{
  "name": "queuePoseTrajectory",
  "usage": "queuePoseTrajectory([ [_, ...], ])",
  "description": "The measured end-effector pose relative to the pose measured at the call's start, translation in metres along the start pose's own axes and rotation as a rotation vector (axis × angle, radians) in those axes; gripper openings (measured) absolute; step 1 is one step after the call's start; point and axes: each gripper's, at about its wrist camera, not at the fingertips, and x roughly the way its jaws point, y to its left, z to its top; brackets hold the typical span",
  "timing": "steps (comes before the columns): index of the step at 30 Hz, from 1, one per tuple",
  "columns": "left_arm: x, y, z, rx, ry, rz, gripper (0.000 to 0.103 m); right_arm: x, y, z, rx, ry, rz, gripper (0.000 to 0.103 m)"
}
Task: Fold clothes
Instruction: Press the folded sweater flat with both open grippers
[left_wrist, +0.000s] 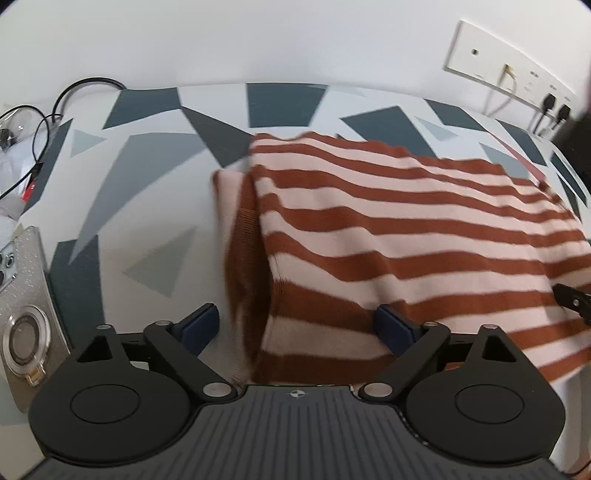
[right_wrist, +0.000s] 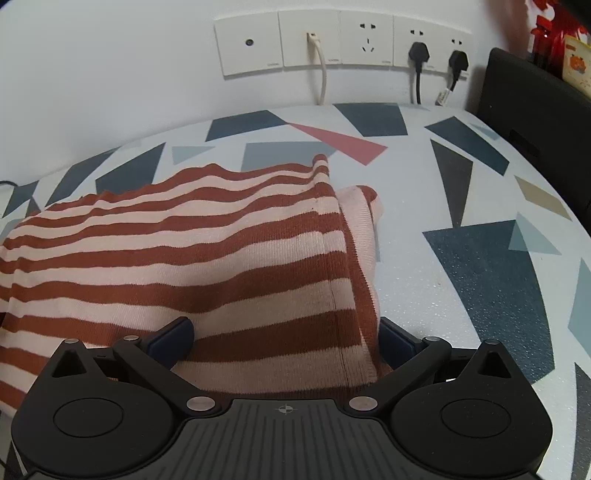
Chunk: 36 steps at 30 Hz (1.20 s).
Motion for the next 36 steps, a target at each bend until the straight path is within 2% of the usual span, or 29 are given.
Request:
queuePoseTrajectory([
  [4, -0.006, -0.008, -0.003, -0.005, 0.004, -0.007, 0.076, -0.004, 0.000, -0.004, -0.012, -0.003, 0.011, 0.099],
  [12, -0.014, -0.022, -0.010, 0.070, -0.014, 0.025, 0.068, -0.014, -0.001, -0.015, -0.031, -0.007, 0.023, 0.095],
  [22, -0.023, -0.031, -0.025, 0.096, -0.012, 0.027, 0.068, -0.025, -0.006, -0.027, -0.021, 0.004, 0.022, 0.098],
  [24, -0.021, -0.029, -0.023, 0.082, -0.002, 0.023, 0.070, -0.023, -0.004, -0.025, -0.018, 0.014, 0.016, 0.102],
  [29, -0.017, -0.021, -0.021, 0.040, 0.020, 0.006, 0.075, -0.021, -0.003, -0.025, -0.017, 0.017, 0.015, 0.102],
  [31, -0.014, -0.016, -0.019, 0.002, 0.039, 0.011, 0.088, -0.021, -0.003, -0.025, -0.016, 0.013, 0.015, 0.102],
  [32, -0.011, -0.012, -0.018, -0.021, 0.055, 0.022, 0.098, -0.021, -0.003, -0.025, -0.015, 0.013, 0.015, 0.102],
  [33, -0.009, -0.008, -0.017, -0.034, 0.067, 0.029, 0.103, -0.021, -0.003, -0.025, -0.014, 0.012, 0.014, 0.102],
  [36, -0.007, -0.006, -0.015, -0.022, 0.070, 0.030, 0.103, -0.021, -0.003, -0.026, -0.009, 0.008, 0.013, 0.102],
])
